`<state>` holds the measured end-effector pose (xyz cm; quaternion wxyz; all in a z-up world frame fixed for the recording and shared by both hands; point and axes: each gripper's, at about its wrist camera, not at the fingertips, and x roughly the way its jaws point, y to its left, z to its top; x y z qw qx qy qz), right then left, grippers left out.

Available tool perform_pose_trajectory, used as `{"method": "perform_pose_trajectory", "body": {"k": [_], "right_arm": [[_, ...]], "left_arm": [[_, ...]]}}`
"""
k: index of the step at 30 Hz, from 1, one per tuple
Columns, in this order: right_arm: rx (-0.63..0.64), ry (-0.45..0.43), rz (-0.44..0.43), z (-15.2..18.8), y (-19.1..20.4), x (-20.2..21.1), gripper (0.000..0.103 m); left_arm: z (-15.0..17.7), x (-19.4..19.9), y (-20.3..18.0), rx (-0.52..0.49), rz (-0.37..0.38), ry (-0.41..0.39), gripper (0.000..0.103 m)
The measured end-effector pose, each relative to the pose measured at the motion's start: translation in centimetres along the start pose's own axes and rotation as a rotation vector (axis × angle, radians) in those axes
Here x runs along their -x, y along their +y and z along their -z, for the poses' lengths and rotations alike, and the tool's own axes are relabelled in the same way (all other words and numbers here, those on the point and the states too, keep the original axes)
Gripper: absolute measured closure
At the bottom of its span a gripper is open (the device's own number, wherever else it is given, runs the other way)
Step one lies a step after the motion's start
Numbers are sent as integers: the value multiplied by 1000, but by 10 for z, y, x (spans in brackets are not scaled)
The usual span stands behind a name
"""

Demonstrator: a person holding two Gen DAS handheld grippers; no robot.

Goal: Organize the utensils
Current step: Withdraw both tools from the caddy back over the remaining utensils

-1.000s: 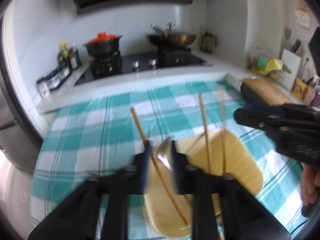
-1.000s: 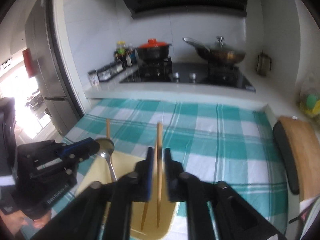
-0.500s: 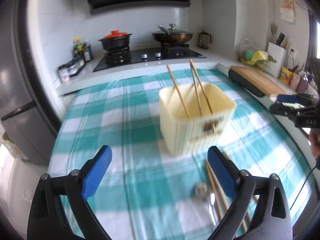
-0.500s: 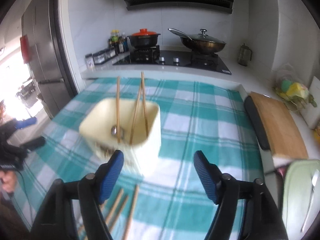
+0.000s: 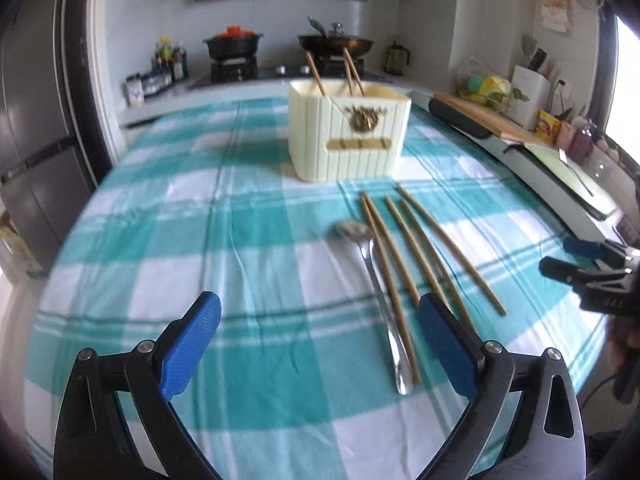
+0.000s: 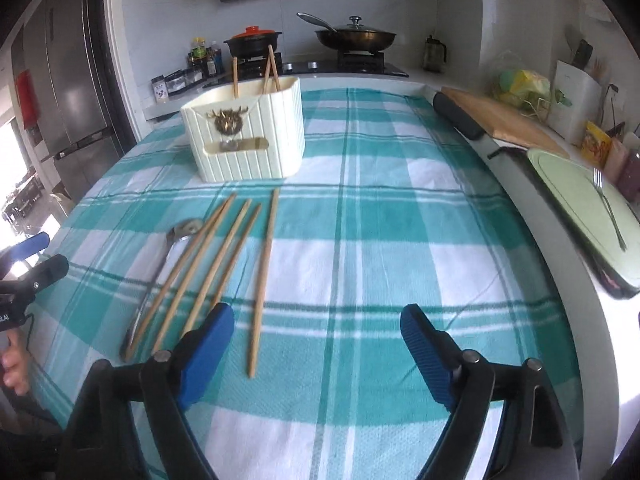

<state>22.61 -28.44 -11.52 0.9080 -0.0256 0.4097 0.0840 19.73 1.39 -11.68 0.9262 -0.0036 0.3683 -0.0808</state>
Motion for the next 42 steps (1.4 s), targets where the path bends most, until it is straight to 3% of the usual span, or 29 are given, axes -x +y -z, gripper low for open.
{"method": "perform_pose_trajectory", "body": {"k": [5,9,15,22,31,42], "right_arm": [[-7,23,30,28,0,-7,12],[-74,53,27,44,-8,-16,1],[-101,103,46,61,-14,-29,0],[-73,78,85,67,-7,-29,0],[-1,71,55,68,-8,-29,0],[-1,109,48,64,-10,-31,0]], "left_arm": [[25,-4,1,29,-18,57,4],[40,-16,9,72,-43,126,4],[59,-33,22,126,-81,195,4],[62,-38,11,55,-141,204,0],[62,-37,13,50,-129,194,0],[64,-34,15,38,-115,175,0]]}}
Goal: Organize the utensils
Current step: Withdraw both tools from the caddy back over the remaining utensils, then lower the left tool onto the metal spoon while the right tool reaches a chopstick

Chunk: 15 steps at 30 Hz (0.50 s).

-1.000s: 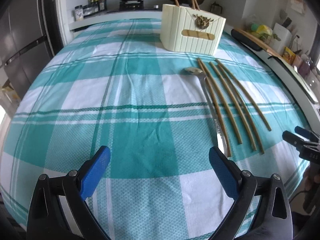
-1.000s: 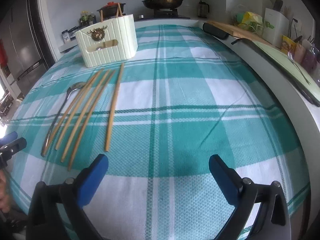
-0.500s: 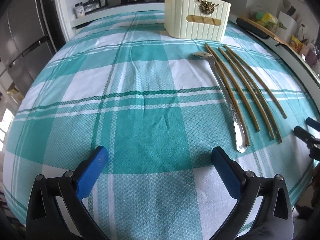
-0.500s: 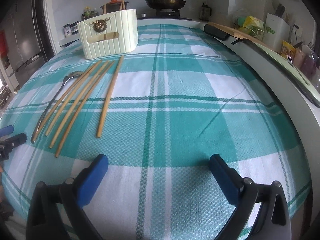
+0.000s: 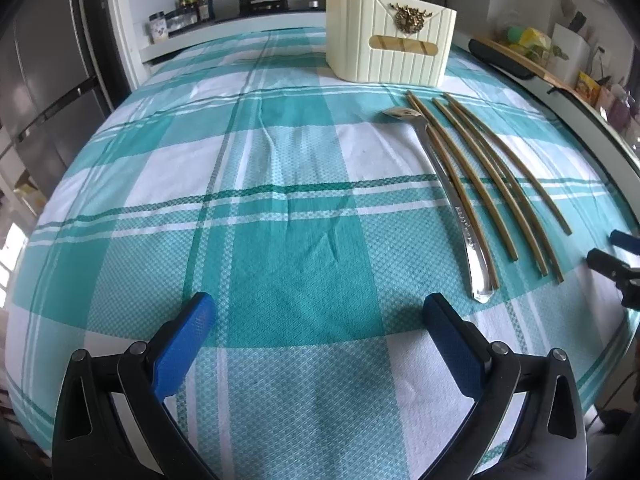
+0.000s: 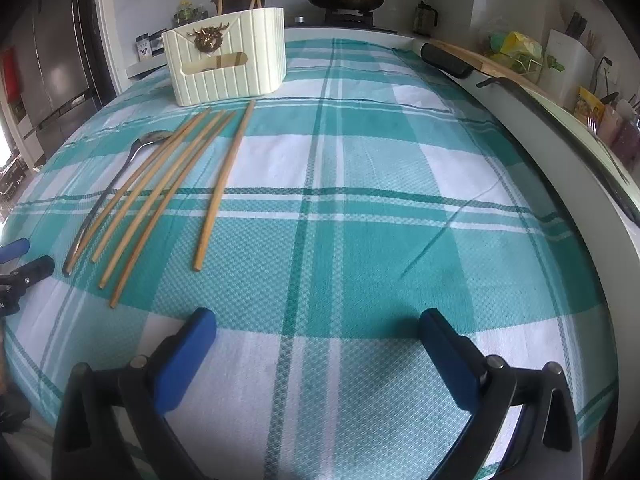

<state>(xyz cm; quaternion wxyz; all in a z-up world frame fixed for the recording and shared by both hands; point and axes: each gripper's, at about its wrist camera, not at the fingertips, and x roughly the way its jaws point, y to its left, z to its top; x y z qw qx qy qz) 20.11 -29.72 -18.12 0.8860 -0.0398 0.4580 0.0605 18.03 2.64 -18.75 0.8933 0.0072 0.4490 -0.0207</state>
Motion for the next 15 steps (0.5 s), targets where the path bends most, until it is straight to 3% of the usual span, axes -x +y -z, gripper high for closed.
{"method": "perform_pose_trajectory", "body": {"k": [6,12,15], "right_arm": [[-8,21,6,-2,-1,2,1],[-71,-42,11,-6,-17,20,2],[-109,-60,-10,-15,-24,20,15]], "left_arm": [[-1,13,5,24,22,-50,1],[-23,18,0,26,57,-93,1],[-37,14,-7,13,75,-100,1]]}}
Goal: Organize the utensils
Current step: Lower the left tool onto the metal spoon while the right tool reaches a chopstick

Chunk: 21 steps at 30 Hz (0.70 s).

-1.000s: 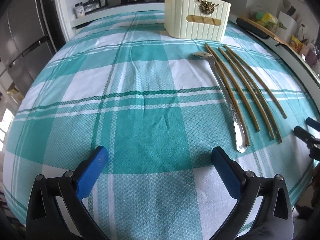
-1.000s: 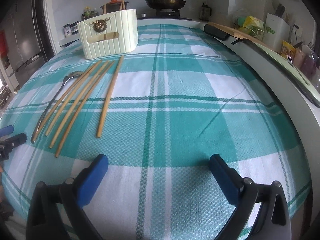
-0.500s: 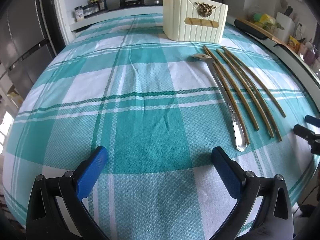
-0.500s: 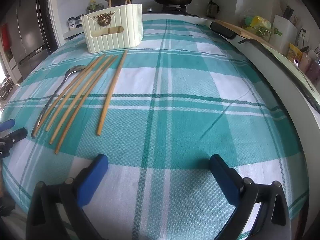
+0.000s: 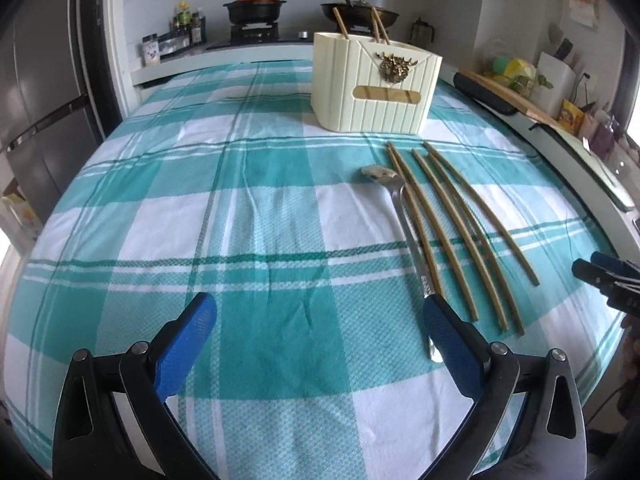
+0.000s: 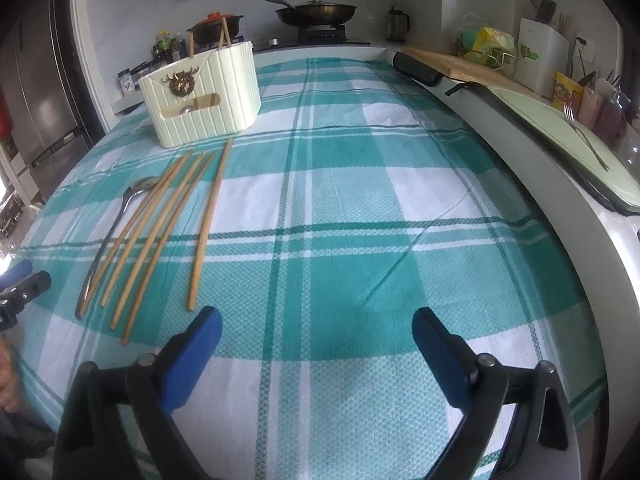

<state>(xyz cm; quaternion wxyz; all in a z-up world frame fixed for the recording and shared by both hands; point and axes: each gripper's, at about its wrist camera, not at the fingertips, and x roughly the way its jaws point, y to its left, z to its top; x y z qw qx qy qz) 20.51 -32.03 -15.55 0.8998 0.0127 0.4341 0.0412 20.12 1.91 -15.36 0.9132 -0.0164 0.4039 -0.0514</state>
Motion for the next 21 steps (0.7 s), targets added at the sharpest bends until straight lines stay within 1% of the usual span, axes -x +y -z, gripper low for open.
{"method": "perform_pose_trajectory", "body": {"k": [1,2,3,4,6,7,8,9,11,14,16,17,18,19,20,21], "right_arm": [[-2,3,-11,-3,1,-3,25],[1,11,-26,-7,4,-7,29],[9,21,-43,-10,7,-11,37],[20,26,-57,-12,12,-14,43],[43,23,-79,-17,23,-17,45],[49,13,-88,-19,28,-16,45],[51,6,-96,-20,31,-15,45],[50,0,-106,-20,34,-15,45],[46,-4,-119,-20,36,-13,45],[39,-3,-122,-18,34,-12,45],[21,-1,-119,-15,28,-11,45],[11,0,-119,-13,25,-10,45],[-2,2,-117,-11,21,-9,45],[-13,3,-114,-10,17,-8,45],[-20,4,-111,-9,15,-8,45],[-26,4,-108,-7,12,-7,45]], "left_arm": [[-5,-1,-2,-2,9,-4,1],[-10,-3,-5,-3,19,-11,1],[-16,-5,-8,-5,31,-19,1],[-24,-8,-12,-10,43,-24,1],[-38,-16,-22,-31,58,-37,3],[-43,-20,-27,-47,53,-43,4],[-48,-26,-33,-67,45,-41,9],[-53,-34,-38,-90,35,-31,17],[-60,-51,-47,-130,18,-3,23],[-65,-73,-59,-194,-27,31,24],[-66,-87,-65,-240,-43,66,29],[-66,-91,-67,-254,-42,81,34],[-66,-94,-68,-262,-18,87,39],[-66,-96,-68,-262,-1,101,47],[-66,-98,-67,-257,25,113,60],[-66,-98,-64,-239,52,122,66]]}}
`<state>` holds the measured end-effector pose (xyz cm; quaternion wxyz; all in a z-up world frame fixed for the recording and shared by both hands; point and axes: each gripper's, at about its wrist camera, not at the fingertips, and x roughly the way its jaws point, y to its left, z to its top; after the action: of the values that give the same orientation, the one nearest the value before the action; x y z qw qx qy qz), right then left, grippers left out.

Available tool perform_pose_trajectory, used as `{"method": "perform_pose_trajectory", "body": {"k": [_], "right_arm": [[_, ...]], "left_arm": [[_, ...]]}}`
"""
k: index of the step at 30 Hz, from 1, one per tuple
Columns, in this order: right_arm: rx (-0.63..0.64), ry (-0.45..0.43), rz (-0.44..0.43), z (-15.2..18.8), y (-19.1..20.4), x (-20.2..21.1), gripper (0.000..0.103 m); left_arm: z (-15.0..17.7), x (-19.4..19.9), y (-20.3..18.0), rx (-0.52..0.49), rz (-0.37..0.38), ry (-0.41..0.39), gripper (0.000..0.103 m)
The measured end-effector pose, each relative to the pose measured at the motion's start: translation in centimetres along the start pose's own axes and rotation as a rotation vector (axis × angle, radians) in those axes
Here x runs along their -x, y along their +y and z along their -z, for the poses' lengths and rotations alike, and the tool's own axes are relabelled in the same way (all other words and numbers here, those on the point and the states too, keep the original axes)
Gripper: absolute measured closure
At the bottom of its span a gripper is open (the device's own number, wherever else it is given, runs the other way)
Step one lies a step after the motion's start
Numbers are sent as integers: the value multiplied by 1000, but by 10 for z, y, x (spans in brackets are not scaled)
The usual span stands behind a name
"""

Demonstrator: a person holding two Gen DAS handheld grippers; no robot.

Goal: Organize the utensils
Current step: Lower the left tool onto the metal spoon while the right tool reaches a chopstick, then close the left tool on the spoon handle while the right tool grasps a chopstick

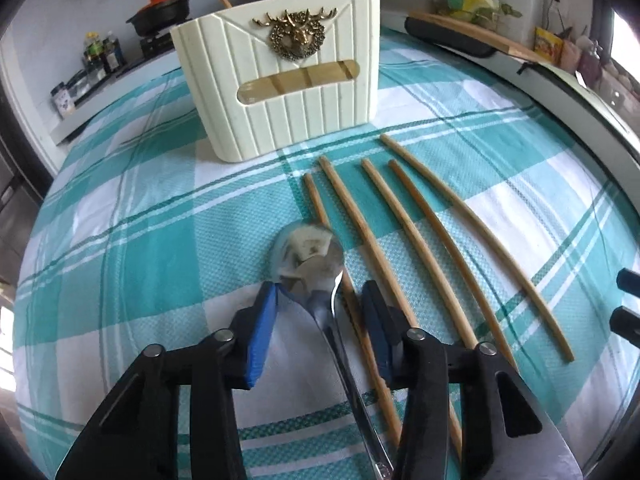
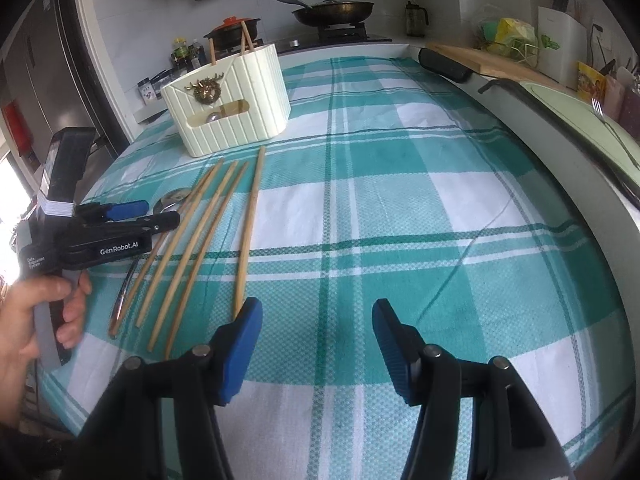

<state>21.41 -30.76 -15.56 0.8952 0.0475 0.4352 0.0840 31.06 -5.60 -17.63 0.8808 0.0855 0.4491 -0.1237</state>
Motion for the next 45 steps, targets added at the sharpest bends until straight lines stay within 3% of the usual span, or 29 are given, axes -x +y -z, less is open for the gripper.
{"method": "perform_pose_trajectory", "body": {"k": [3,7,12,16,17,20,21,28,30,33,35,37,39,41,45], "right_arm": [[-6,-4,8,3,-4,4,45],[-7,-9,5,3,-3,8,45],[16,-1,-7,2,6,4,45],[35,0,-18,0,15,3,44],[44,-3,-22,-2,19,3,45],[83,-20,-18,-11,29,3,45],[94,-25,-13,-16,31,2,45],[159,21,-28,-43,44,-28,48],[184,47,-57,-49,52,-41,55],[225,78,-71,-55,61,-60,55],[248,93,-51,-58,65,-75,65],[265,98,-26,-59,66,-85,83],[274,105,2,-60,65,-85,92],[268,117,22,-58,61,-82,96],[287,143,60,-49,55,-71,96]], "left_arm": [[1,5,13,58,61,-5,82],[8,16,43,148,136,-19,94],[16,21,77,241,177,-12,94],[22,23,96,281,163,-12,94],[22,24,97,284,167,-12,89],[24,31,90,263,166,-30,57],[25,32,84,244,153,-29,53],[37,27,54,146,150,34,55],[37,30,47,137,187,44,64],[37,34,38,125,238,47,64],[37,36,34,118,269,55,64],[38,41,33,115,294,52,61],[36,49,38,133,274,27,48],[33,55,51,182,231,-5,41],[25,41,69,237,127,-4,40]]}}
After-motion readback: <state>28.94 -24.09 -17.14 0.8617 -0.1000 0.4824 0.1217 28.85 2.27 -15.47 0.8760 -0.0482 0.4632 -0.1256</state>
